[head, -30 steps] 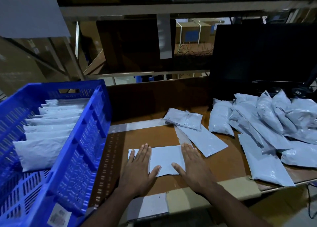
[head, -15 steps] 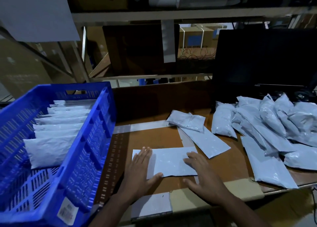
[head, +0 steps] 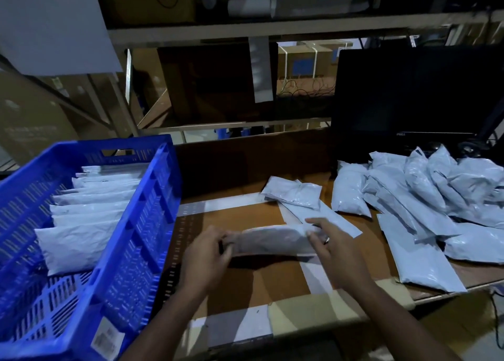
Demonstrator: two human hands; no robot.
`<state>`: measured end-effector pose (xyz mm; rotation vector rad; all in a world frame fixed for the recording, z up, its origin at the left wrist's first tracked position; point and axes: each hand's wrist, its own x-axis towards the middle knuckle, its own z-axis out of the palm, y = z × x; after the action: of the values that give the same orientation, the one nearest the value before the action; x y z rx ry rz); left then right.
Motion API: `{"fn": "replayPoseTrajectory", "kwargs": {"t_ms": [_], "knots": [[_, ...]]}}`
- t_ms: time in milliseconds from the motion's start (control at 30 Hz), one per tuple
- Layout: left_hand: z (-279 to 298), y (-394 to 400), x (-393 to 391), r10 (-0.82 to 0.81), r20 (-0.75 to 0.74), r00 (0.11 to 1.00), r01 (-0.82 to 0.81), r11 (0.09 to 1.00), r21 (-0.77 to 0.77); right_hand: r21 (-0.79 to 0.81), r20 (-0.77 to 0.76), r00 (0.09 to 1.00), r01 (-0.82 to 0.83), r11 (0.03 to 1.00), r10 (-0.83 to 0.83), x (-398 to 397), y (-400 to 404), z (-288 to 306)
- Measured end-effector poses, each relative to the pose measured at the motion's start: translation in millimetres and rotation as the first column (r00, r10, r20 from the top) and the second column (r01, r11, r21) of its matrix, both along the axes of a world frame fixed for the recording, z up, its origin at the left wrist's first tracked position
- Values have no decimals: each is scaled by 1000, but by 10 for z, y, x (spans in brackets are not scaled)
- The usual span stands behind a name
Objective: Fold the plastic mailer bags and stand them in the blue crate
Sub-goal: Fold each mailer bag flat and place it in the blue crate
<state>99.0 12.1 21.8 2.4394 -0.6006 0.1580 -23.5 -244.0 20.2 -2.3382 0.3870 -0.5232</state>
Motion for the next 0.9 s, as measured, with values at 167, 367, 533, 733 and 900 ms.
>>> {"fn": "replayPoseTrajectory", "kwargs": {"t_ms": [167,367,533,733,900], "knots": [[75,-23,74,129,-127,983,-151,970,-188,-5,-67,991,118,993,-118,228,-100,43],[-198,-24,17,225,-36,974,-219,967,130,-421,-139,985,31,907,-98,304,33,-211],[-325,-222,-171,-125,-42,991,131,973,189,-469,-141,990,-82,880,17,231,340,-498],[-679,-402,-239,-415,-109,903,418,790,450,-503,-261,963,-198,841,71,129,471,-810],[-760,-352,-333,-383,-64,922,365,799,477,-512,-327,941,-253,821,87,115,438,-805]]}}
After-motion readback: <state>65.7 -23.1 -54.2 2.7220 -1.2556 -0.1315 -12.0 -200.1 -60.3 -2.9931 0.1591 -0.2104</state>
